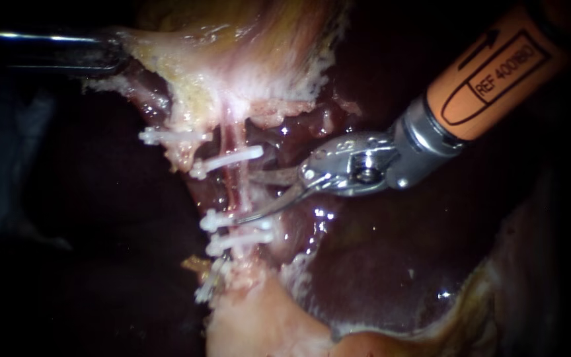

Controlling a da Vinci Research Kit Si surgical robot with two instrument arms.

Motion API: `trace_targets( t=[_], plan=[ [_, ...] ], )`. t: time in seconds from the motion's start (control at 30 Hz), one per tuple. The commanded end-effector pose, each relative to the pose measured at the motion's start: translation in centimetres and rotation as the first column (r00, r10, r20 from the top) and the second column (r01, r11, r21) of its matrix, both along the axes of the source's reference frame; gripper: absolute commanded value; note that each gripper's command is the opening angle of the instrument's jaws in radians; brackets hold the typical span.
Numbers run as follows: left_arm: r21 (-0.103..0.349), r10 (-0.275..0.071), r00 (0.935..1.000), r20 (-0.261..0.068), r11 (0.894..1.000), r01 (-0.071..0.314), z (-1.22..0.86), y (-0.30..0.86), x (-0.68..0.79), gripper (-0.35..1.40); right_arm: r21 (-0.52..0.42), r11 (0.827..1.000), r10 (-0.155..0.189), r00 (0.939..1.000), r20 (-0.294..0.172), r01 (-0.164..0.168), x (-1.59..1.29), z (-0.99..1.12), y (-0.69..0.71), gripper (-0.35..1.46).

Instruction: Go to the cutting position right tube

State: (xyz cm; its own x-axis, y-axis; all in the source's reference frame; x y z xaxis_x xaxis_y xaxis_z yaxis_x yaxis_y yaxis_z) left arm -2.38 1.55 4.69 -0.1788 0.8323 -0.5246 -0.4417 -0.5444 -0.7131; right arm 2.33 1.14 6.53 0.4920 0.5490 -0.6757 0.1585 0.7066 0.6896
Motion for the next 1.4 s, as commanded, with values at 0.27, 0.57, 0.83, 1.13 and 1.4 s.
trace_targets(
  t=[0.27, 0.57, 0.83, 1.13, 1.4],
  plan=[
    [0.000, 0.000, 1.0000, 0.000, 1.000, 0.000, 0.00, 0.00, 0.00, -0.35, 0.058, 0.998, 0.003, 0.9985, -0.054, 0.000, 0.16, -0.02, -0.03, 1.11],
    [0.000, 0.000, 1.0000, 0.000, 1.000, 0.000, 0.01, 0.01, 0.00, -0.35, 0.088, 0.996, 0.024, 0.9967, -0.077, -0.017, 0.45, -0.05, -0.06, 1.13],
    [0.000, 0.000, 1.0000, 0.000, 1.000, 0.000, 0.01, 0.01, -0.01, -0.35, 0.096, 0.995, 0.047, 0.9957, -0.080, -0.040, 0.61, -0.02, -0.10, 1.13],
    [0.000, 0.000, 1.0000, 0.000, 1.000, 0.000, 0.01, 0.01, 0.00, -0.35, 0.115, 0.993, 0.046, 0.9951, -0.088, -0.036, 0.57, -0.22, -0.17, 1.19],
    [-0.001, -0.002, 1.0000, -0.002, 1.000, 0.002, 0.02, 0.01, 0.01, -0.35, 0.163, 0.986, 0.051, 0.9888, -0.140, -0.027, 0.45, -0.68, -0.17, 1.19]
  ],
)
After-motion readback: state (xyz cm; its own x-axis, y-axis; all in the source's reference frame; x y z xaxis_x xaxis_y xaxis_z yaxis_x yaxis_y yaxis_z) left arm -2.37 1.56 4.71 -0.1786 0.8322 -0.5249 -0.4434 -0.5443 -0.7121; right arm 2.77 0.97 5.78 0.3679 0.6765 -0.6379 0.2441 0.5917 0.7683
